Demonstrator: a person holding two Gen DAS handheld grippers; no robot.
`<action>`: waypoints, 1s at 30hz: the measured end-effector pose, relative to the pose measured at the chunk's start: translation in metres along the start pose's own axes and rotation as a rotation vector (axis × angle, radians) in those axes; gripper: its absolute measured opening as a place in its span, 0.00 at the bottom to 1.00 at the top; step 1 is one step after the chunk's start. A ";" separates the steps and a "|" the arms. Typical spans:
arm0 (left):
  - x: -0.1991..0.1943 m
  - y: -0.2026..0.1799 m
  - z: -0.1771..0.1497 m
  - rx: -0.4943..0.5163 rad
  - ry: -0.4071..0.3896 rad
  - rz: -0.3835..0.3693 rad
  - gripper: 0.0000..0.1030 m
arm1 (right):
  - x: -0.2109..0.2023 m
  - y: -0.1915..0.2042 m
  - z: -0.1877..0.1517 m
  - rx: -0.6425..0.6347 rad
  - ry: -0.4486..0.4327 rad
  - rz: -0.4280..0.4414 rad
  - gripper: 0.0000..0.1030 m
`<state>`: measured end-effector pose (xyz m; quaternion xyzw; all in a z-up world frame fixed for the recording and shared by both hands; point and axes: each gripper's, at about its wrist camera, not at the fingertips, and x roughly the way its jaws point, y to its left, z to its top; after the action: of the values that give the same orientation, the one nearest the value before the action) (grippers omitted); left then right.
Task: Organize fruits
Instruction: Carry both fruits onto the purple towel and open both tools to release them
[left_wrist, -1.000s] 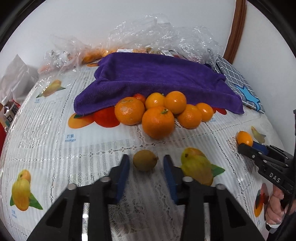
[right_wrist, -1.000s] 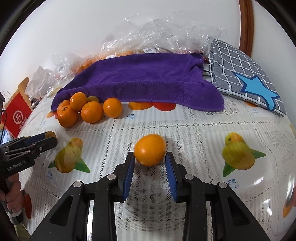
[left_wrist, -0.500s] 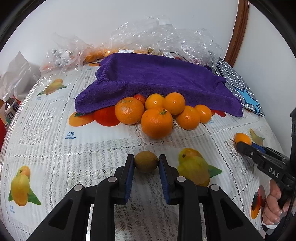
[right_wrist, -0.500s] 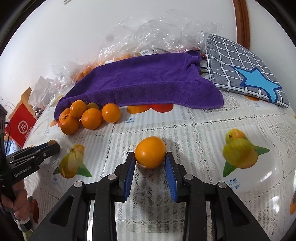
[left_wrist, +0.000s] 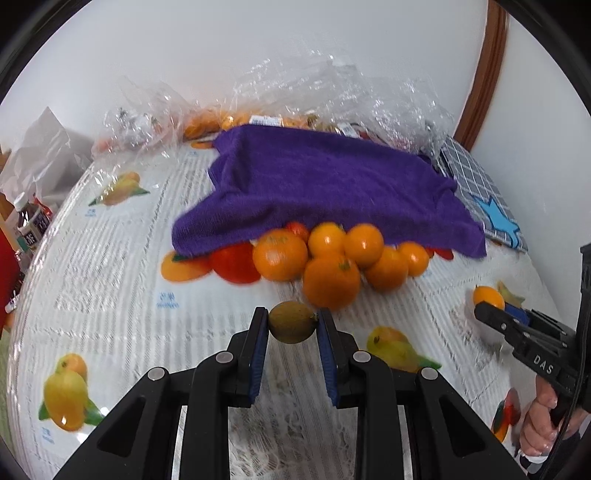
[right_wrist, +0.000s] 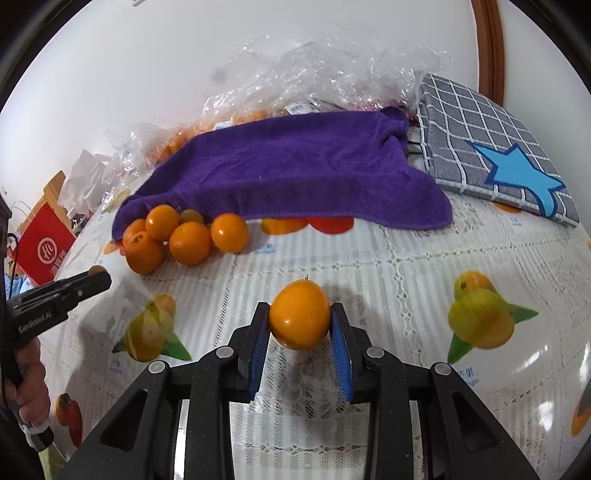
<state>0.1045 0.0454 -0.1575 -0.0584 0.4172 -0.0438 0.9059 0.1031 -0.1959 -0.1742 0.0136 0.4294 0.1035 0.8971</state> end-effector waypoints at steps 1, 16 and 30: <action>-0.002 0.001 0.005 -0.007 -0.007 0.005 0.25 | -0.002 0.001 0.003 -0.004 -0.004 0.002 0.31; -0.020 -0.001 0.085 -0.014 -0.096 0.039 0.25 | -0.027 0.011 0.082 -0.057 -0.122 0.000 0.31; 0.015 -0.005 0.141 -0.005 -0.110 0.074 0.25 | 0.005 -0.015 0.143 -0.039 -0.146 -0.027 0.31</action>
<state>0.2214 0.0485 -0.0766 -0.0471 0.3690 -0.0058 0.9282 0.2193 -0.2005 -0.0889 -0.0021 0.3609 0.0982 0.9274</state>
